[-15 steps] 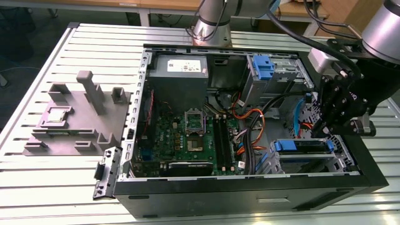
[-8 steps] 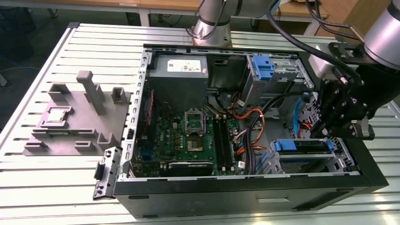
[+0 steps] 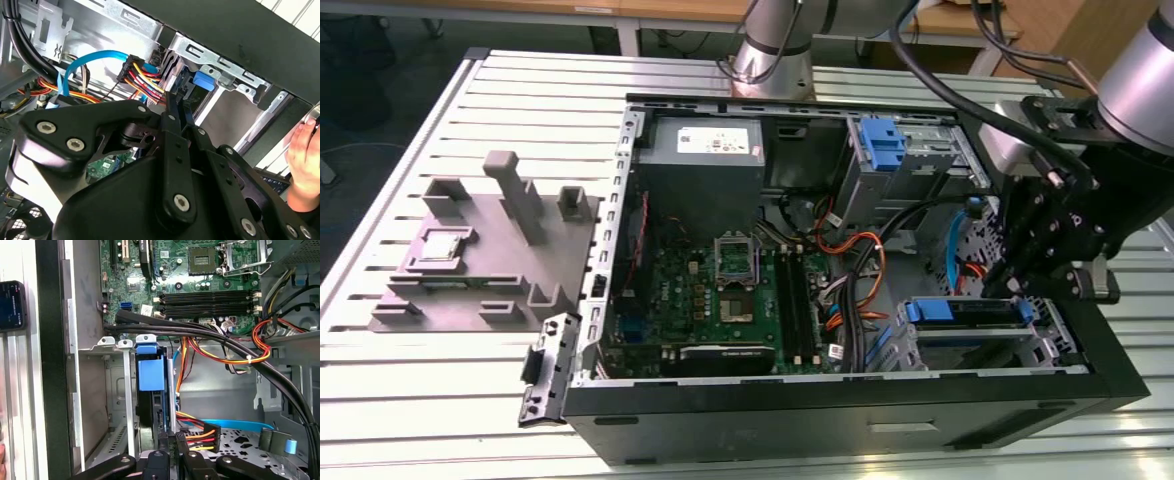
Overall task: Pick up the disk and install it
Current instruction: 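Insert the first disk wire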
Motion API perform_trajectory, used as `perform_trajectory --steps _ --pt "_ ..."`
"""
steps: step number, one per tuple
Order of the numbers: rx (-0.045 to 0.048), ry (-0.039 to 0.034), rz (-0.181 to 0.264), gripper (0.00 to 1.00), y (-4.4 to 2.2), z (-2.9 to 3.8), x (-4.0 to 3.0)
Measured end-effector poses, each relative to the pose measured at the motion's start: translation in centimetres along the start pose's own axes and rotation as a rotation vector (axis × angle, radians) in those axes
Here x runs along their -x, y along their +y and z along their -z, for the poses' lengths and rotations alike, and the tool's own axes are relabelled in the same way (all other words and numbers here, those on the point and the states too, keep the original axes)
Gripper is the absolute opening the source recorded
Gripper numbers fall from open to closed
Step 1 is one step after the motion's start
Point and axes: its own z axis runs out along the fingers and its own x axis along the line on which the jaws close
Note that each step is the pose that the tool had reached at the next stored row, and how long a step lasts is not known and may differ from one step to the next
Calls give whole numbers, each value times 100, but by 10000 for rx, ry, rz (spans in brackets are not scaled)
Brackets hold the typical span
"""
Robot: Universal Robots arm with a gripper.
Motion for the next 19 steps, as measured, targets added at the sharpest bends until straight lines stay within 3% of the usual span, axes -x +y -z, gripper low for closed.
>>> perform_trajectory --steps 6,19 --pt "-2 -1 139 17 -1 -33 -33" --pt "-3 1 172 17 -1 -45 -36"
